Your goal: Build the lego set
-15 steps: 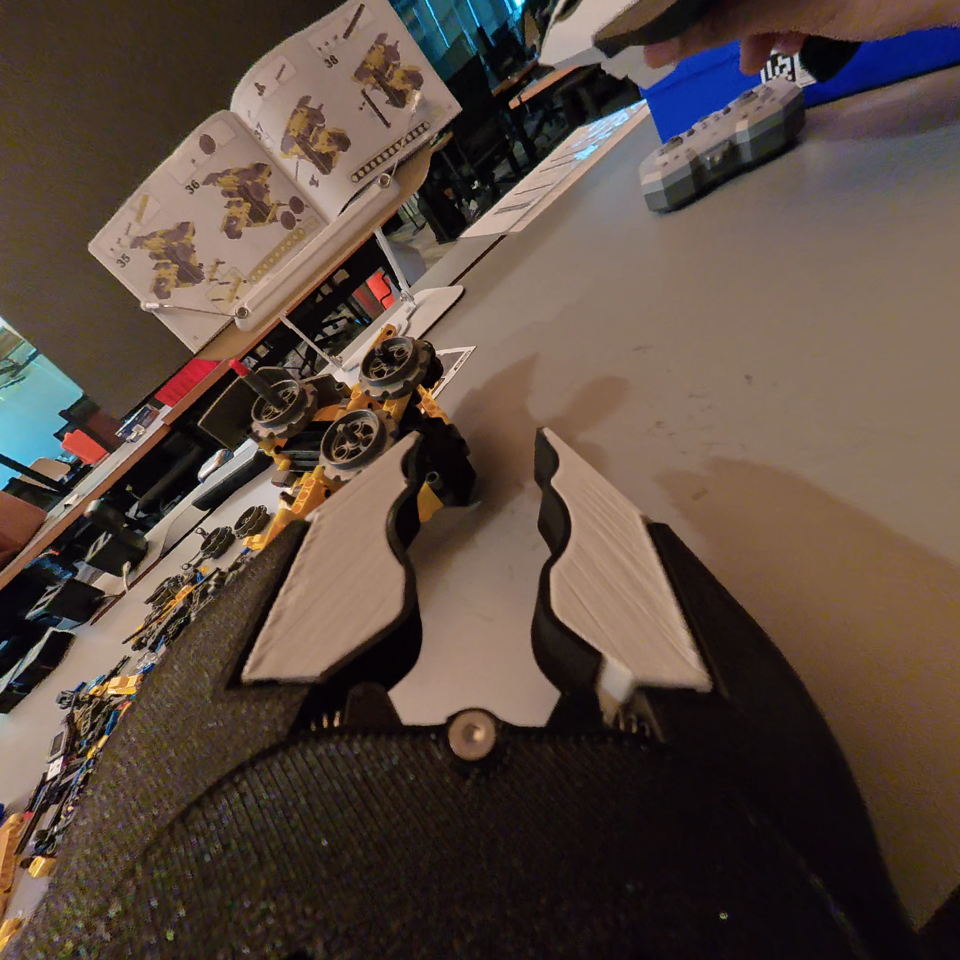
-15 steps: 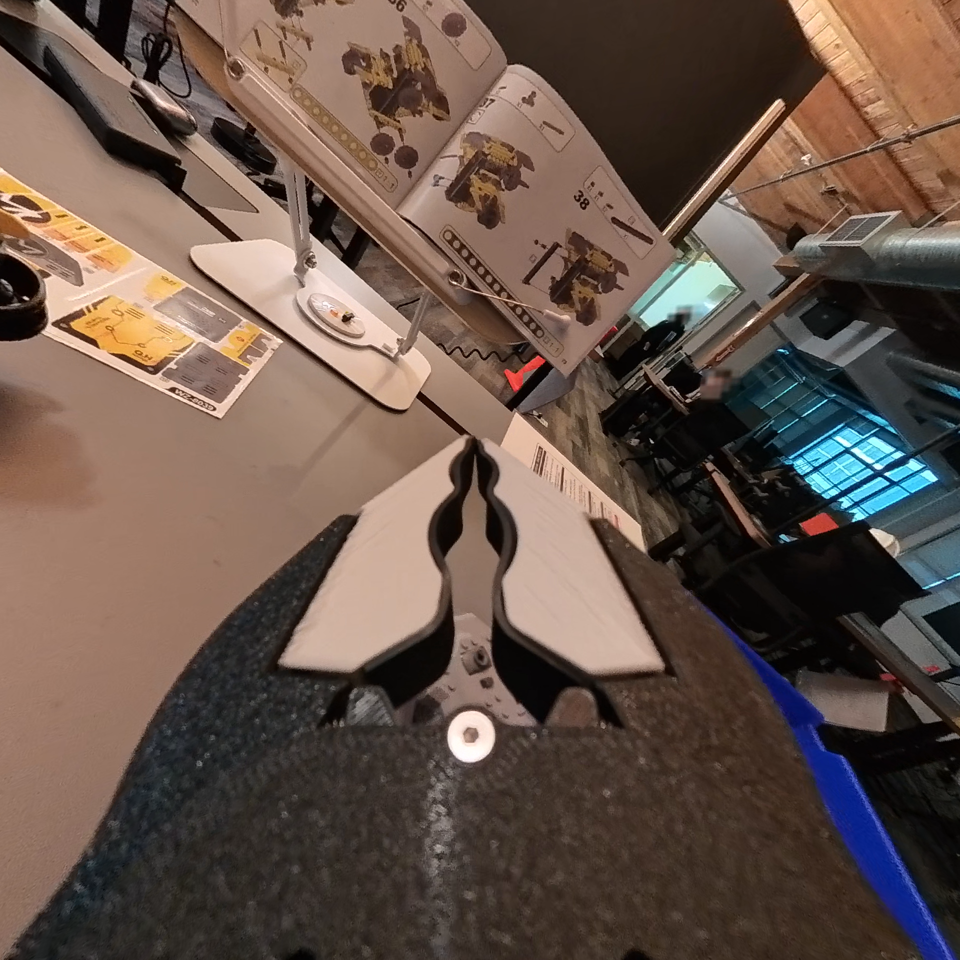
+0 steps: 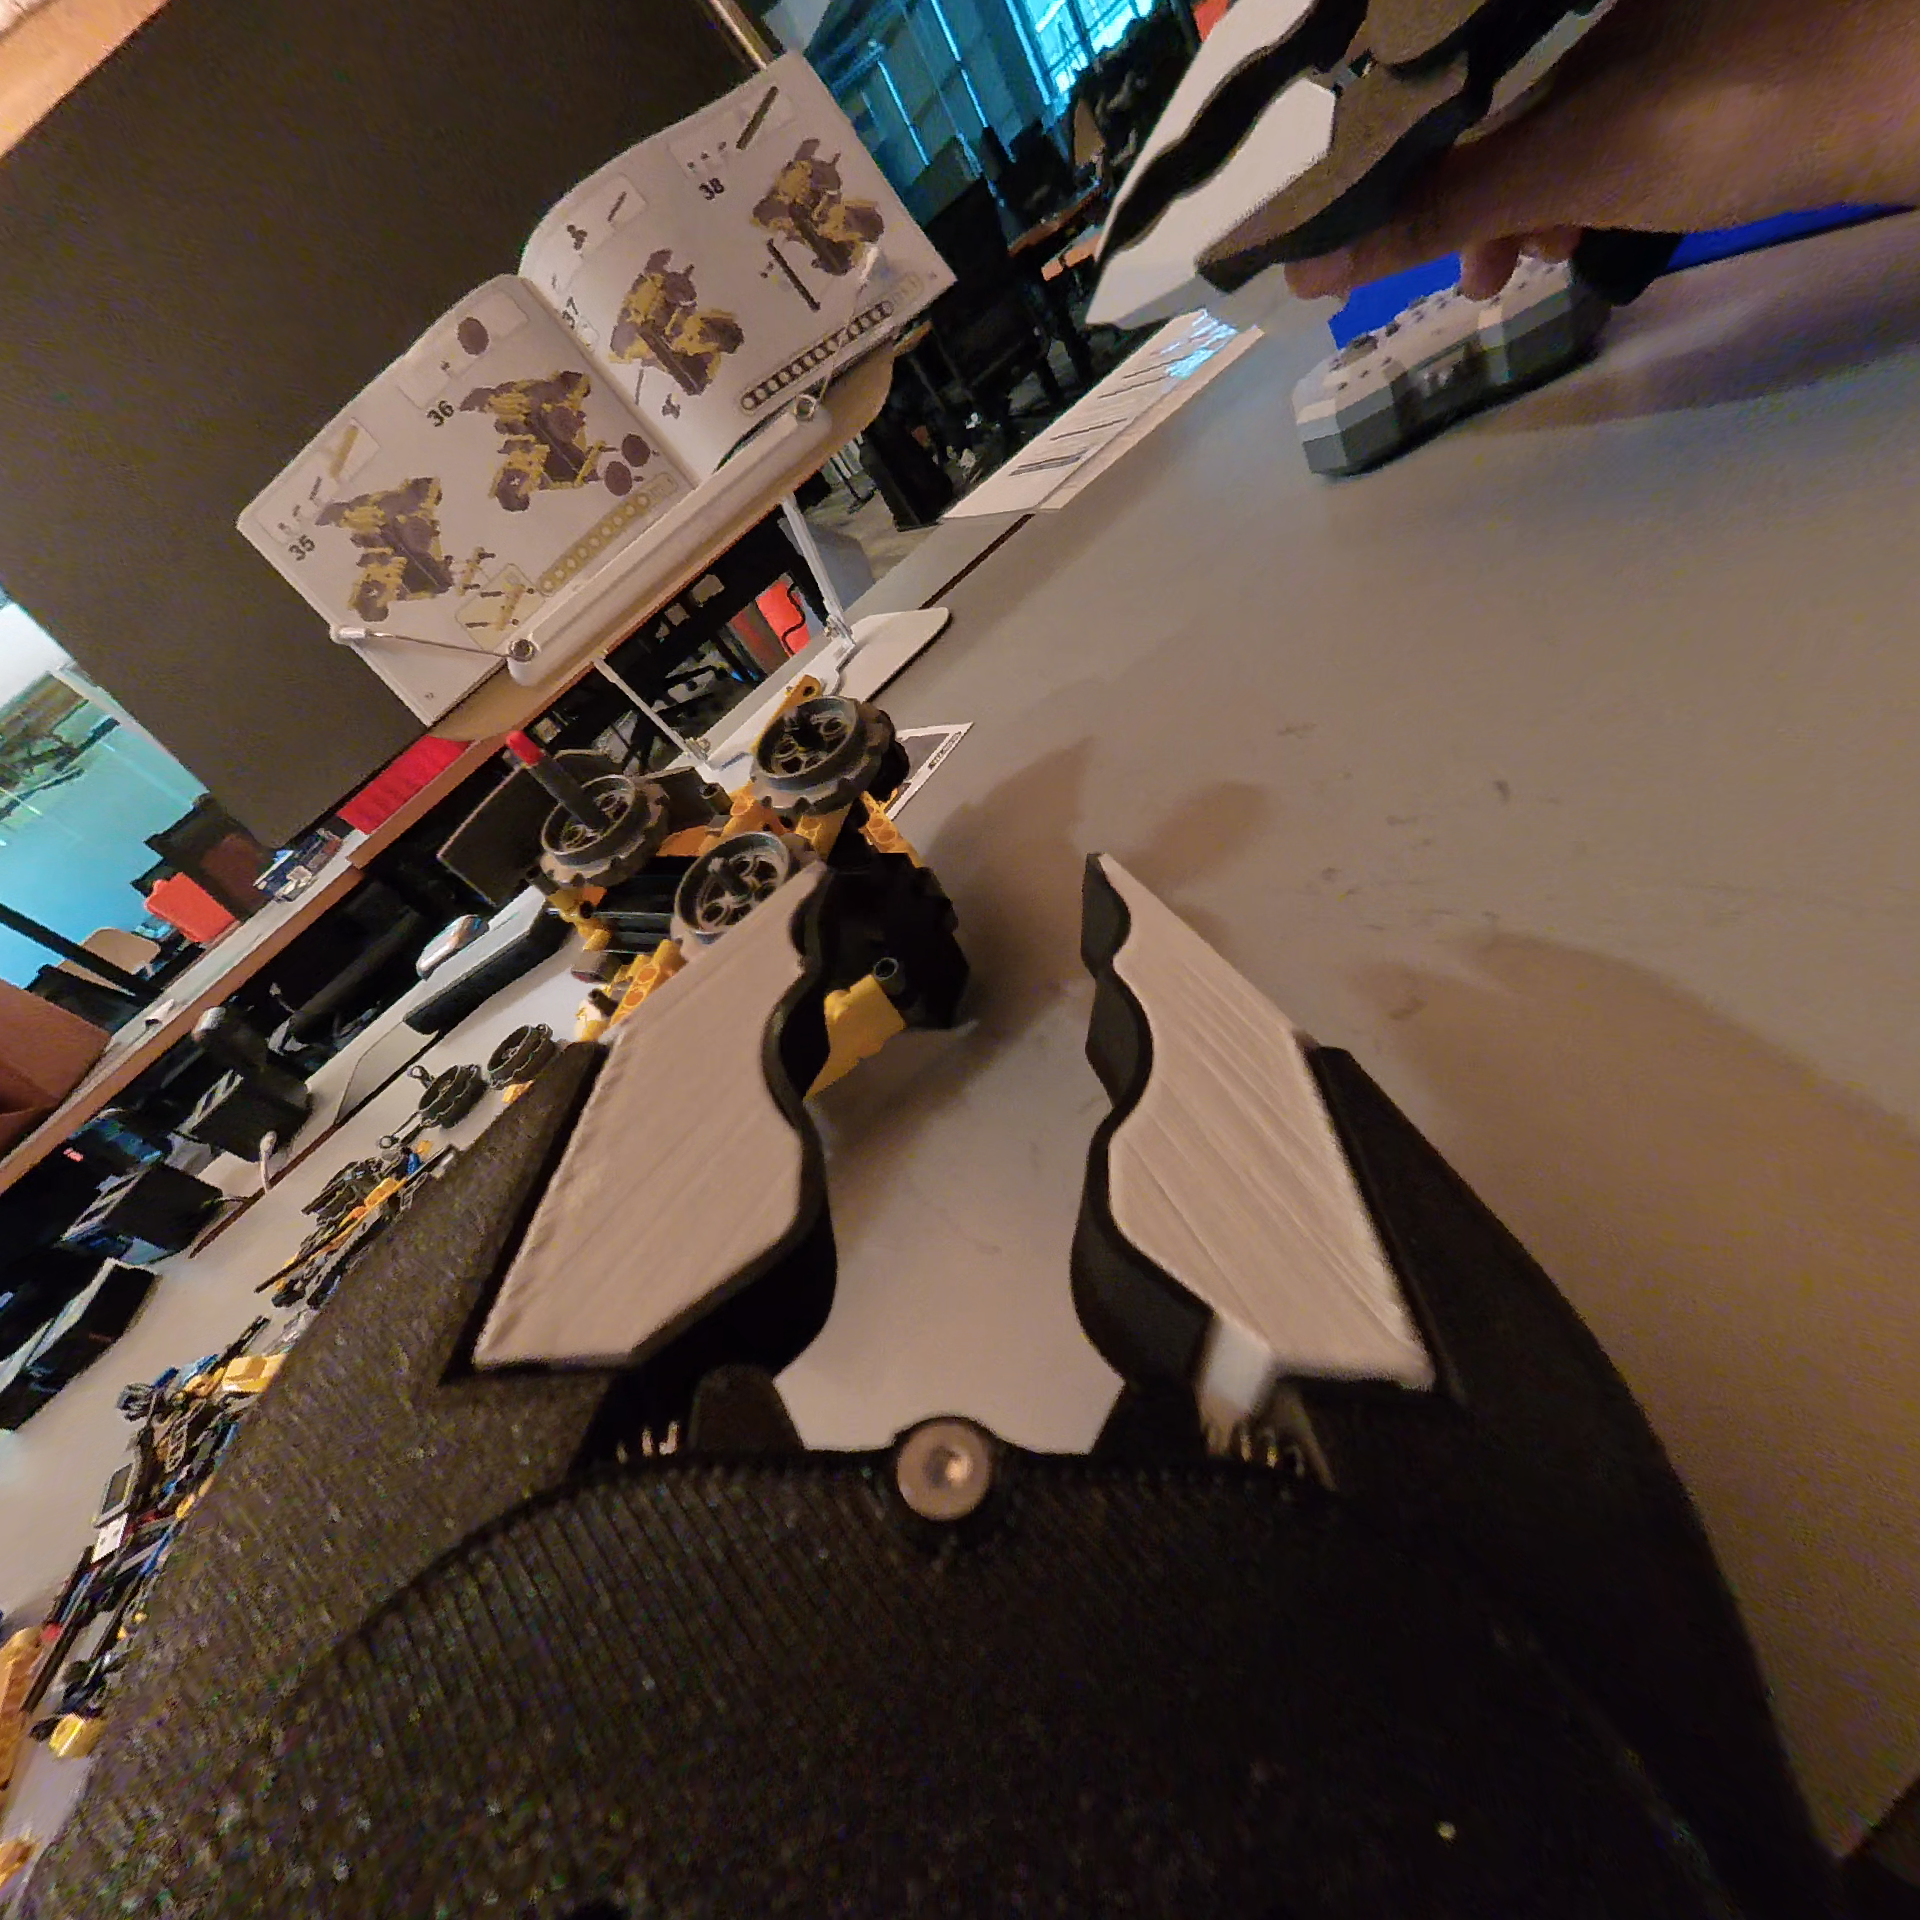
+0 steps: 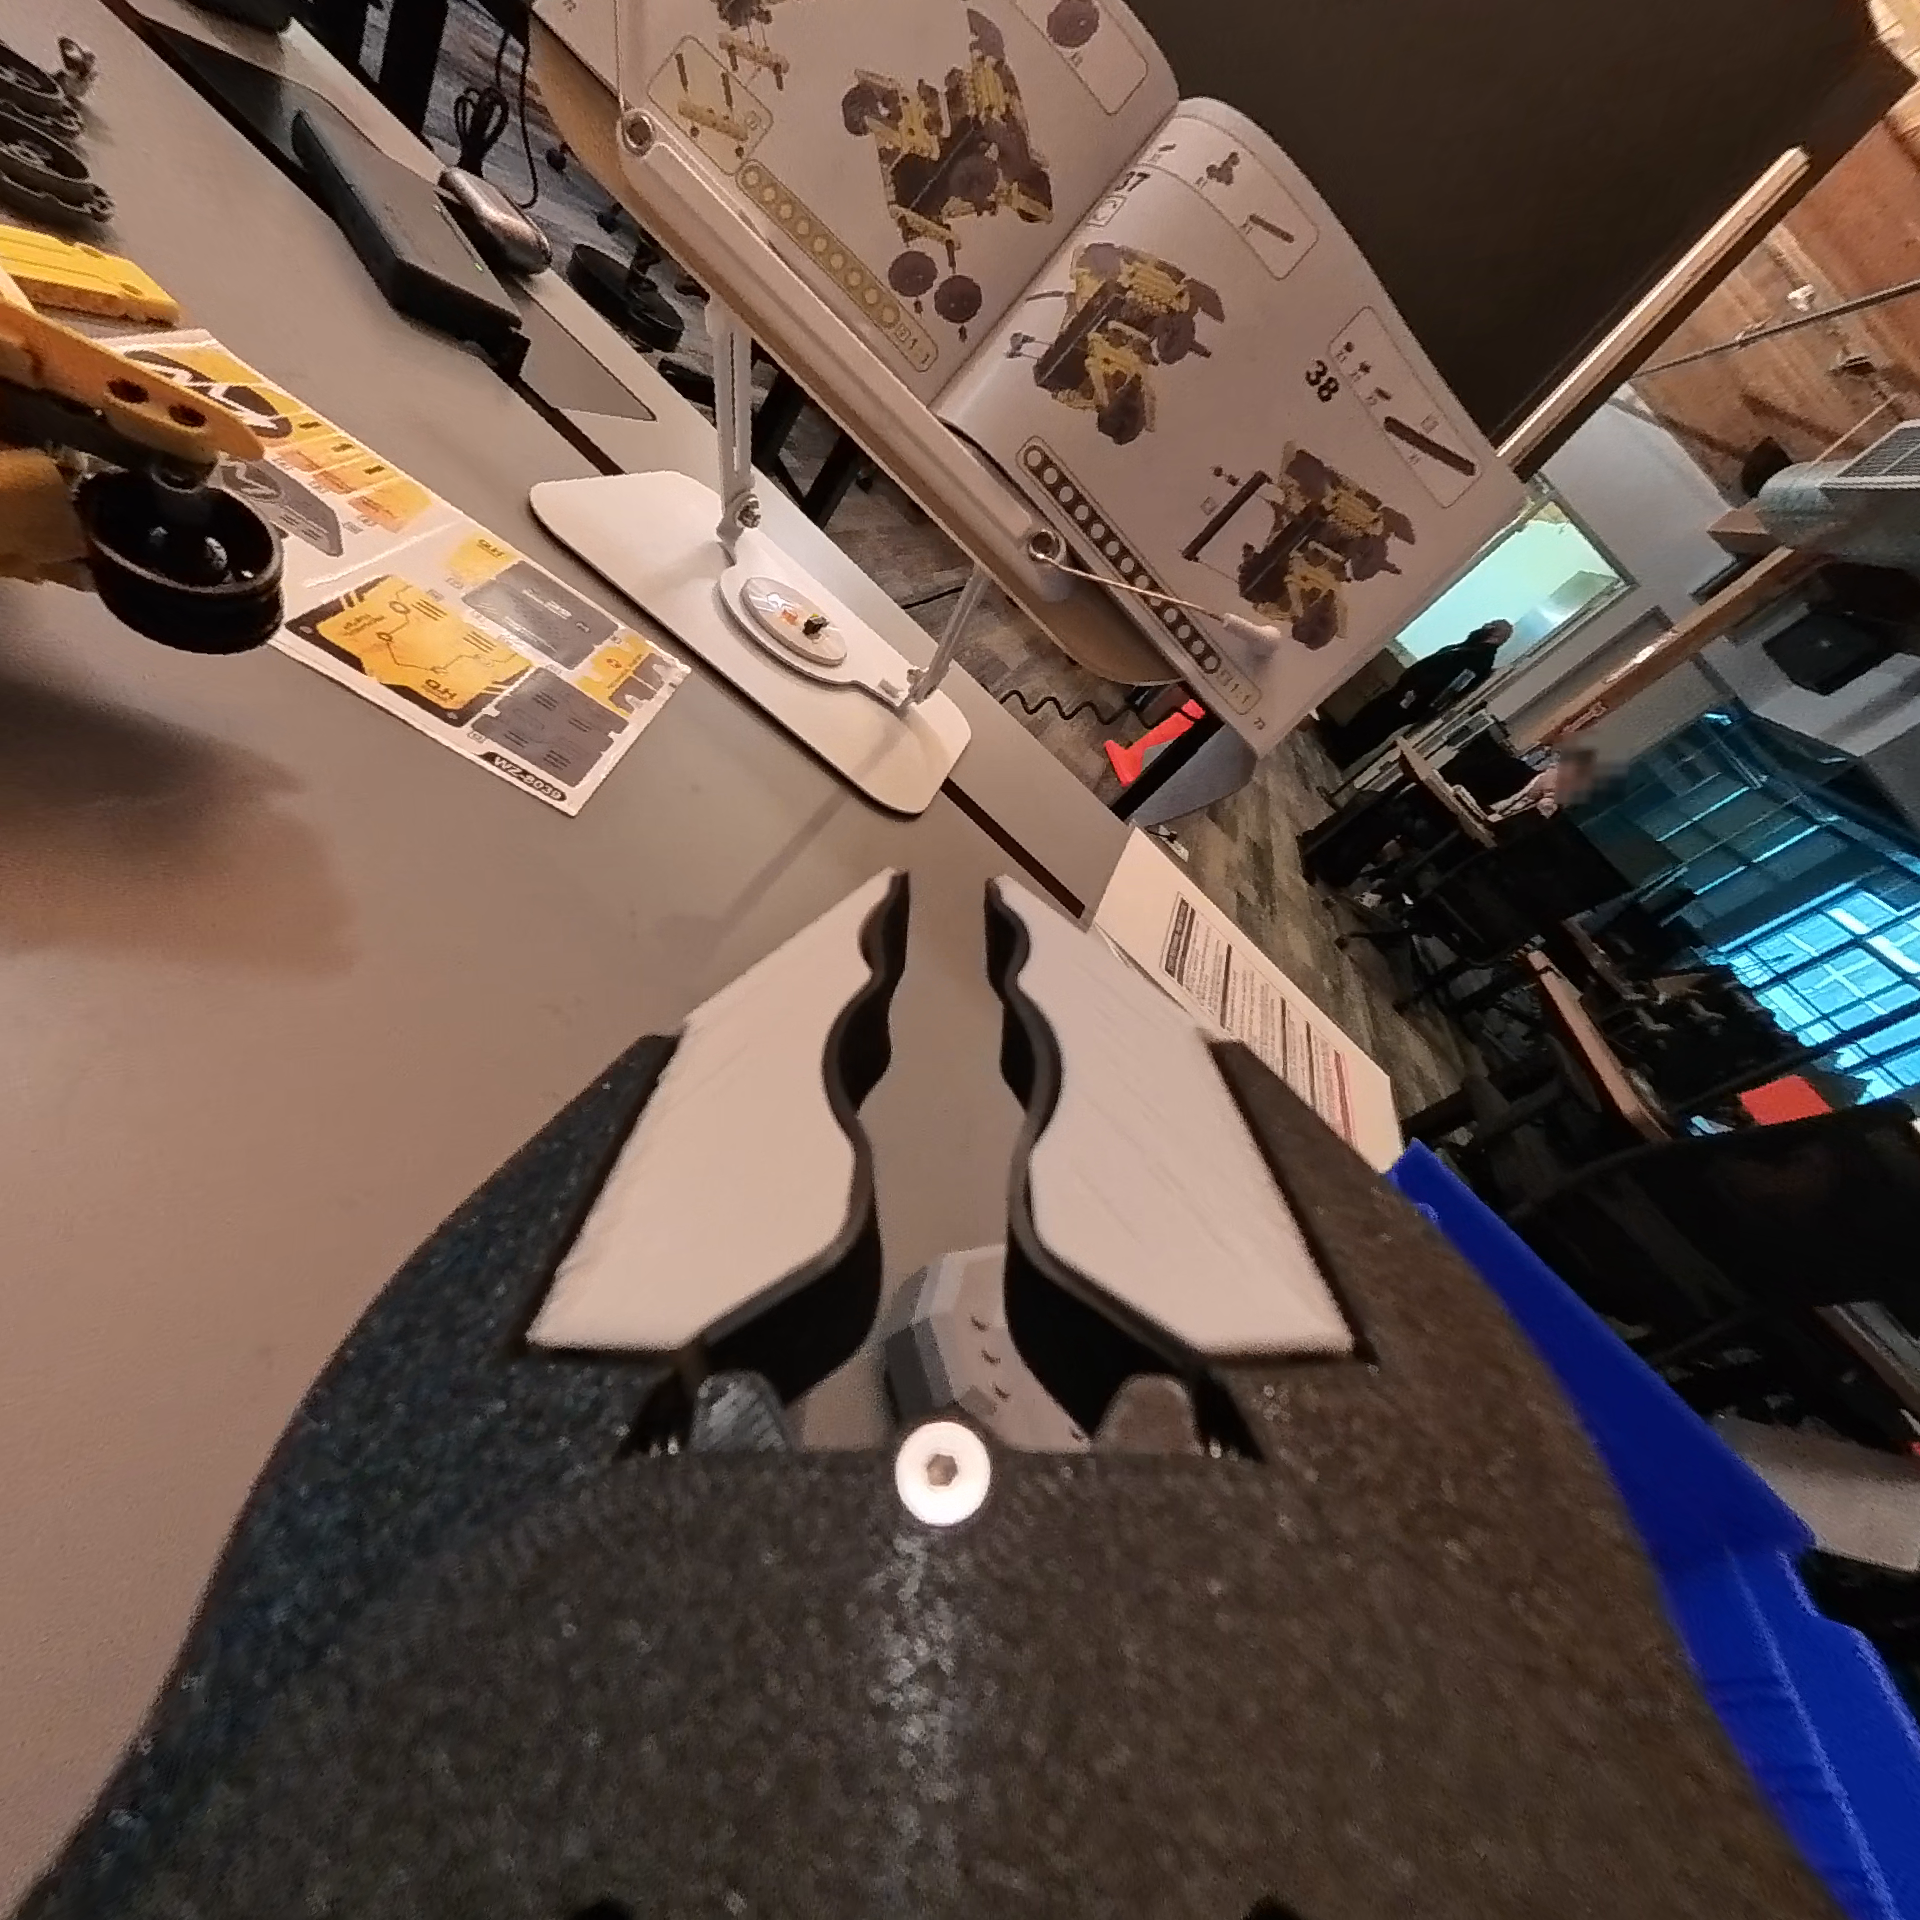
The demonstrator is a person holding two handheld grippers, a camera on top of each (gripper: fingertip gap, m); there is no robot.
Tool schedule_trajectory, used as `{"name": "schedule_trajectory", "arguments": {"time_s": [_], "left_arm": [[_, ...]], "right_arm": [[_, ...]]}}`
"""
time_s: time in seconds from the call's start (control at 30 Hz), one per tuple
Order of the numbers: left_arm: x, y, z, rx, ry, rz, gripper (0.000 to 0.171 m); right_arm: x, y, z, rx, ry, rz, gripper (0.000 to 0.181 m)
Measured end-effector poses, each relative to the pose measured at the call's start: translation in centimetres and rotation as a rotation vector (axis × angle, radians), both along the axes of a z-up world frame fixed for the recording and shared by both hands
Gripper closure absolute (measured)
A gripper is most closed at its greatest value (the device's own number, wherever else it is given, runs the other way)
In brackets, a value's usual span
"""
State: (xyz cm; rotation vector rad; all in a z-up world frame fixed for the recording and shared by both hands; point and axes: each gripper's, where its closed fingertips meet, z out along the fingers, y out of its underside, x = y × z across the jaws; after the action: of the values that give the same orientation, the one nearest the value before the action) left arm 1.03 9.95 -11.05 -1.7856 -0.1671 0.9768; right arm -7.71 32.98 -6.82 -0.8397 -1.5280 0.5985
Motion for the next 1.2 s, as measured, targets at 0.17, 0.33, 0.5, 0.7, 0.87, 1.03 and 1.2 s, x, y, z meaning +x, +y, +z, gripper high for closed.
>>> {"name": "schedule_trajectory", "arguments": {"time_s": [0.17, 0.33, 0.5, 0.7, 0.87, 1.03, 1.2], "left_arm": [[-0.2, -0.1, 0.0, 0.002, 0.001, 0.01, 0.125], [-0.1, 0.1, -0.3, -0.024, 0.006, 0.013, 0.125], [-0.2, 0.2, -0.6, -0.053, 0.024, 0.025, 0.125], [-0.4, 0.2, -1.1, -0.092, 0.042, 0.044, 0.125], [-0.4, 0.4, -1.4, -0.121, 0.06, 0.053, 0.125], [-0.5, 0.4, -1.6, -0.139, 0.07, 0.061, 0.125], [-0.5, 0.5, -1.7, -0.153, 0.076, 0.063, 0.125]], "right_arm": [[-0.1, -0.3, 0.0, 0.0, -0.001, 0.013, 0.167], [-0.1, -0.4, 0.1, 0.007, 0.001, 0.015, 0.166], [0.0, -0.6, 0.2, 0.054, 0.007, 0.007, 0.166], [0.2, -0.7, 0.6, 0.048, 0.022, 0.014, 0.165], [0.1, -1.2, 0.5, 0.061, 0.017, 0.025, 0.165], [0.0, -1.8, 0.2, 0.083, 0.006, 0.04, 0.165], [0.0, -2.1, 0.3, 0.085, 0.011, 0.049, 0.165]]}}
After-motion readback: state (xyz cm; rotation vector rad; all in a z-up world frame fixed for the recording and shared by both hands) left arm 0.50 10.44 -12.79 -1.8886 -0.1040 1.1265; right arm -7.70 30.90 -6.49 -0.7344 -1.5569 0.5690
